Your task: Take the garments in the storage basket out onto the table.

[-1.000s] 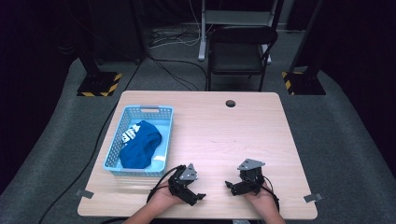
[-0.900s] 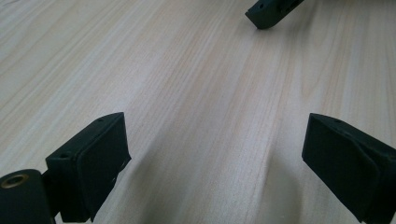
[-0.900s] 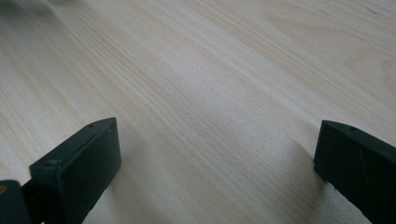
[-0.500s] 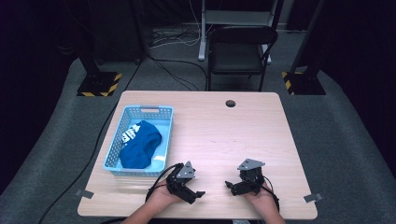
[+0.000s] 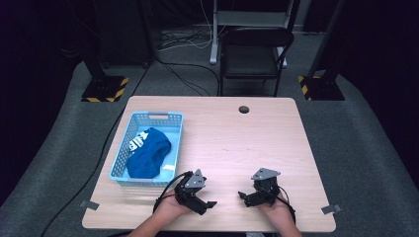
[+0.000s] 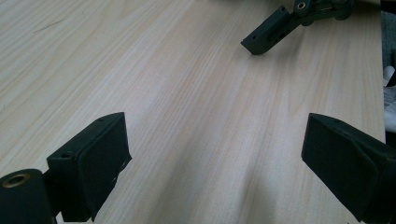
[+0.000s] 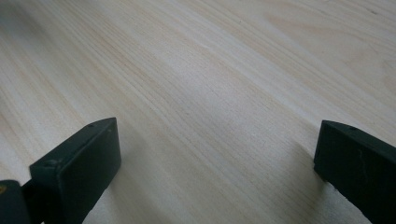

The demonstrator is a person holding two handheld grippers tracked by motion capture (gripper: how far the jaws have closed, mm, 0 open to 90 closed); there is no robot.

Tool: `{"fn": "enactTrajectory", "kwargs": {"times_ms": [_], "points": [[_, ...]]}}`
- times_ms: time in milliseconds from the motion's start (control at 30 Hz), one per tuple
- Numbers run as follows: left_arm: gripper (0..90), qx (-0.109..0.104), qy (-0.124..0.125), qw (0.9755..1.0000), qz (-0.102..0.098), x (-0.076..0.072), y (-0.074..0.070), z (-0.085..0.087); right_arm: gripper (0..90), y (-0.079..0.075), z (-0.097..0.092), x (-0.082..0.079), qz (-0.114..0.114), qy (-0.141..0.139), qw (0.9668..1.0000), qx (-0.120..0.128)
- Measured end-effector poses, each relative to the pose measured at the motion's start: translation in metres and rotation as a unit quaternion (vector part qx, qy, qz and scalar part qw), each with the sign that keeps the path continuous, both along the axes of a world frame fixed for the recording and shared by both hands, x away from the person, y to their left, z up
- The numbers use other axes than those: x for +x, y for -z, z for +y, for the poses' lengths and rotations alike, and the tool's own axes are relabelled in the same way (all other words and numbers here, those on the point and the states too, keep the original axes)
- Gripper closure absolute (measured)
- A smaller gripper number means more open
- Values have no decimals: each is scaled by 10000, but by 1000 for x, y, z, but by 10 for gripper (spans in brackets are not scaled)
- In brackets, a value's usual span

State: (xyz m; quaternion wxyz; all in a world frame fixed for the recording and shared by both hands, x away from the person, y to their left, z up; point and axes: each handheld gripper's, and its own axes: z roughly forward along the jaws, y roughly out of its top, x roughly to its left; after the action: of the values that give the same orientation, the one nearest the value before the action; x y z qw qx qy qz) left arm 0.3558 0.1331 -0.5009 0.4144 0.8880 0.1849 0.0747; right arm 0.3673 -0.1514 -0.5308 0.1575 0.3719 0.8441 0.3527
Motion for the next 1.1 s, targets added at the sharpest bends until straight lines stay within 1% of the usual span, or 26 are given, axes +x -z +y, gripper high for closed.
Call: {"fn": "enactTrajectory", "kwargs": {"times_ms": [433,633,700,1100], "points": [[70,-115,-43,9999,-61,-1,-11,5,0,0,0,0,0,0,10000,0],[70,-129,-72,9999,-61,0,-14,7,0,0,0,0,1,0,10000,0],[70,-167,-77,9998,-60,-1,-15,7,0,0,0,0,0,-1,10000,0],[70,-226,-113,9996,-124,-1,-21,11,0,0,0,0,0,-1,10000,0]]}}
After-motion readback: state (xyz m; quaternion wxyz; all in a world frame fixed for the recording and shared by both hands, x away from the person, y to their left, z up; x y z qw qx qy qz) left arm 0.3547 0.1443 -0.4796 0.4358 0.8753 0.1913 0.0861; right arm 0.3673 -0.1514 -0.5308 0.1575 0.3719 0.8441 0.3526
